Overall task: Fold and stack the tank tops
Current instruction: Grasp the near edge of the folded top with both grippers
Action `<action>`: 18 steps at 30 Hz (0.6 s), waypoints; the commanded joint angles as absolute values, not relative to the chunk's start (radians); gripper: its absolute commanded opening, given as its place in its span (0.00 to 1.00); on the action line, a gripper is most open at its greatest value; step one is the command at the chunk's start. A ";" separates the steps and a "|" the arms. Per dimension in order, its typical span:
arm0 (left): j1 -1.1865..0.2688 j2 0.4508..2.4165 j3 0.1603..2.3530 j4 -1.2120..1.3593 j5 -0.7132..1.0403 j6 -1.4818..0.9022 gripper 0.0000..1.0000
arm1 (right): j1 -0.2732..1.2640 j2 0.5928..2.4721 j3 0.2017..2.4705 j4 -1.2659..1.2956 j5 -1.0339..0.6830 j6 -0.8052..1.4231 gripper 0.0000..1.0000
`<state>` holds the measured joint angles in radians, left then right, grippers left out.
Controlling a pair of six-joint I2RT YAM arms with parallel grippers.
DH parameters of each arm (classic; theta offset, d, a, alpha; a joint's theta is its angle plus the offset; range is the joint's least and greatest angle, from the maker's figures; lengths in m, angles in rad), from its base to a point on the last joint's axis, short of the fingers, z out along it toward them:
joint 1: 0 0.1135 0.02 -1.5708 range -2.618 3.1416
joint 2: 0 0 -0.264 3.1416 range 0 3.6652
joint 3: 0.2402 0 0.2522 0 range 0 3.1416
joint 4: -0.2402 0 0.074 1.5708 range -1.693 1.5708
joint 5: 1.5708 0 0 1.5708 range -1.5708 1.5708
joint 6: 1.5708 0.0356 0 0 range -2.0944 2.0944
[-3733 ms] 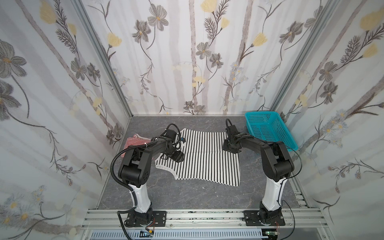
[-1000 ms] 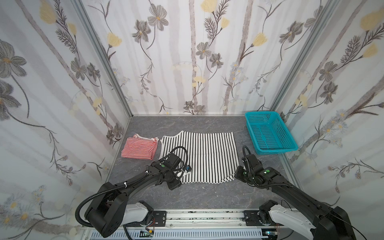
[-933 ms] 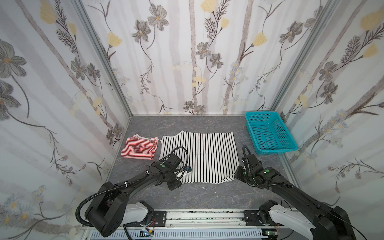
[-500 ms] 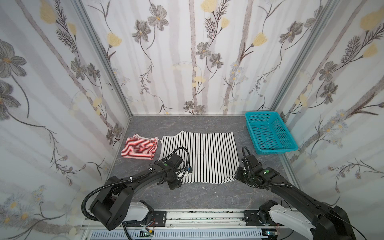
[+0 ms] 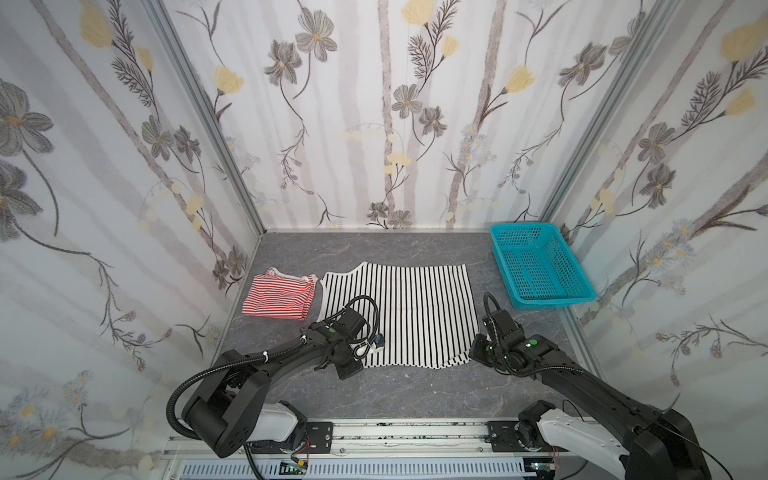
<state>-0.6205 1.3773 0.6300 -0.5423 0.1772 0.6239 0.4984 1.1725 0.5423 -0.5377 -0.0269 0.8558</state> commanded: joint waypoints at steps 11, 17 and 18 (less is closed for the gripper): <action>-0.628 1.372 0.645 -0.706 0.296 0.640 0.00 | 0.424 1.133 0.536 -0.539 -0.017 0.799 0.00; -0.627 1.346 0.689 -0.755 0.306 0.655 0.00 | 0.410 1.111 0.566 -0.571 -0.015 0.780 0.00; -0.627 1.342 0.698 -0.758 0.296 0.658 0.00 | 0.409 1.109 0.573 -0.576 -0.017 0.779 0.00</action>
